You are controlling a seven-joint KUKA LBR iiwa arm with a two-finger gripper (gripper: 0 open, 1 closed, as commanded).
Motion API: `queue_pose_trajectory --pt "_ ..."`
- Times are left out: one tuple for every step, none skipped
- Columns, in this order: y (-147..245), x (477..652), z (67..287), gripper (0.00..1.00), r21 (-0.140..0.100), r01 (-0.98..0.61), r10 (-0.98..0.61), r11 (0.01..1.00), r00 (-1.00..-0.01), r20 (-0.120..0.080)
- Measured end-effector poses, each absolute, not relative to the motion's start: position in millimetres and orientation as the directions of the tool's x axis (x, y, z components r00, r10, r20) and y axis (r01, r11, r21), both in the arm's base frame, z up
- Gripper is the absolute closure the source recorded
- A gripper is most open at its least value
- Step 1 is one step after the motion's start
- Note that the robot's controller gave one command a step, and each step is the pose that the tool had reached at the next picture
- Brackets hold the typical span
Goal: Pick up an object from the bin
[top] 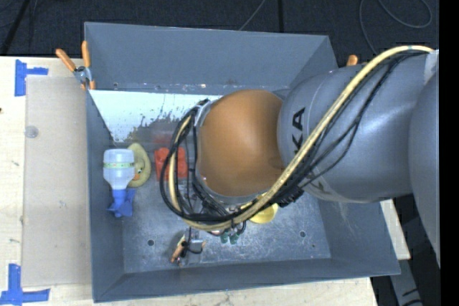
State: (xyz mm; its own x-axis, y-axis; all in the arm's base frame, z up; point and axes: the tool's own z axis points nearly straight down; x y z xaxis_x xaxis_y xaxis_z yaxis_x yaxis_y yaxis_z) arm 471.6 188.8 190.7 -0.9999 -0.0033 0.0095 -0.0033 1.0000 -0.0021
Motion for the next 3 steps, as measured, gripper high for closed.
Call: queue_pose_trajectory --pt "188 471.5 192 0.0 -0.002 -0.002 -0.002 1.0 -1.0 0.009" --pt "191 476.6 171 0.0 0.001 -0.079 -0.079 0.997 -0.997 -0.001" --pt "179 483.3 114 0.0 0.001 -0.243 -0.243 0.97 -0.97 0.003"
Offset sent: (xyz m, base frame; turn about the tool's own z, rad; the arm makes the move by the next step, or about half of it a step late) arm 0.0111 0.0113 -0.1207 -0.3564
